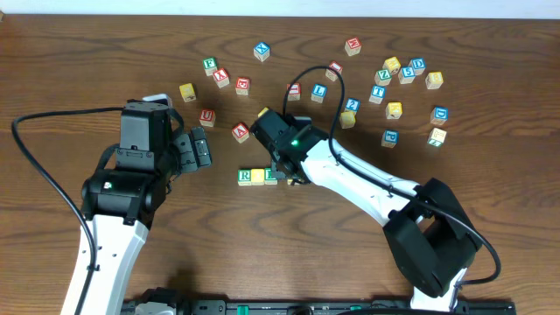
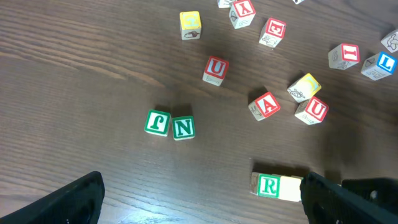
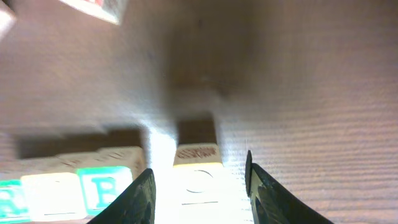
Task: Spell out ROBOT
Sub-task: 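Move the right gripper back toward the blocks at the rear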
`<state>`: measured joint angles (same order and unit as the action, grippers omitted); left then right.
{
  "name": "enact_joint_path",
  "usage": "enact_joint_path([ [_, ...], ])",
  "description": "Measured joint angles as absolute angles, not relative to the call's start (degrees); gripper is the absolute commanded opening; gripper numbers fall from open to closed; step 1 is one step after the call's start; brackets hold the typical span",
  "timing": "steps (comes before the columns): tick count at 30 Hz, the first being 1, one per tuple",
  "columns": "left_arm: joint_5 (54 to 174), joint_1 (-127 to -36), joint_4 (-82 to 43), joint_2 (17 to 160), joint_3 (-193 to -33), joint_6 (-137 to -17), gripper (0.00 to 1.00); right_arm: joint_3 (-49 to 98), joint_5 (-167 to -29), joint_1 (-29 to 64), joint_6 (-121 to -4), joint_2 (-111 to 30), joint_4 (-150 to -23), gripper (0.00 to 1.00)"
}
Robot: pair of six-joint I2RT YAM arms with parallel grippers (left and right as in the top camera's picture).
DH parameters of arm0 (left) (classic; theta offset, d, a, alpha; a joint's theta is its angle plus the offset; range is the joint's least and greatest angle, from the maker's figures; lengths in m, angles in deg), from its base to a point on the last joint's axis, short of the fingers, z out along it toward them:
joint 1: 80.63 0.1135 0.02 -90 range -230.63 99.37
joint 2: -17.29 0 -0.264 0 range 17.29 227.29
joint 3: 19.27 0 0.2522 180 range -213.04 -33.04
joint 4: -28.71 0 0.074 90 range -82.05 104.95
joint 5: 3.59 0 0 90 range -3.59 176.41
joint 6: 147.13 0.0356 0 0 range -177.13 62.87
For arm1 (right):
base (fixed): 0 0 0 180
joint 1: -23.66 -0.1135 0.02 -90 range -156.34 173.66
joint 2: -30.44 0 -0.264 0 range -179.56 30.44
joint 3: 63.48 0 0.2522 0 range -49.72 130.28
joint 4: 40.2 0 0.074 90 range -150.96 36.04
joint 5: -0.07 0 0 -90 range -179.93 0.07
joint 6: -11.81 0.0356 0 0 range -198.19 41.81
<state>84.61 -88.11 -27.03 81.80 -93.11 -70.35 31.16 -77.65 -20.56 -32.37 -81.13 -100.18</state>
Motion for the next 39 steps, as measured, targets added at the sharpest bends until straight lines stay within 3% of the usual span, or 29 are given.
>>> enact_joint_path([
  [8,84.6,-88.1,-27.0,81.8,-93.1,-70.4,0.98,42.8,-69.7,-19.5,-36.4,-81.0,-111.7,0.46],
  [11,84.6,-88.1,-27.0,81.8,-93.1,-70.4,0.98,43.6,-67.3,-15.2,-37.8,-80.4,-114.7,0.51],
  [13,84.6,-88.1,-27.0,81.8,-93.1,-70.3,0.98,43.6,-66.9,-11.7,-39.0,-78.8,-115.5,0.60],
  [15,84.6,-88.1,-27.0,81.8,-93.1,-70.4,0.98,43.6,-67.1,-6.1,-42.7,-74.0,-115.5,0.78],
  [18,84.6,-88.1,-27.0,81.8,-93.1,-70.3,0.98,43.6,-67.2,-2.0,-47.4,-68.7,-115.9,0.87],
  [21,84.6,-88.1,-27.0,81.8,-93.1,-70.4,0.98,43.7,-68.2,2.0,-51.7,-66.8,-116.2,0.84],
  [24,84.6,-88.1,-27.0,81.8,-93.1,-70.4,0.98,43.7,-70.5,3.7,-51.2,-66.8,-115.7,0.72],
  [29,84.6,-88.1,-27.0,81.8,-93.1,-70.4,0.98,43.9,-71.1,3.9,-41.4,-68.8,-109.6,0.80],
  [33,84.6,-88.1,-27.0,81.8,-93.1,-70.4,0.98,44.1,-73.2,4.4,-37.5,-80.2,-103.5,0.82],
  [39,84.6,-88.1,-27.1,81.8,-93.1,-70.4,0.98,54.6,-79.2,11.4,-38.3,-93.1,-111.7,0.78],
])
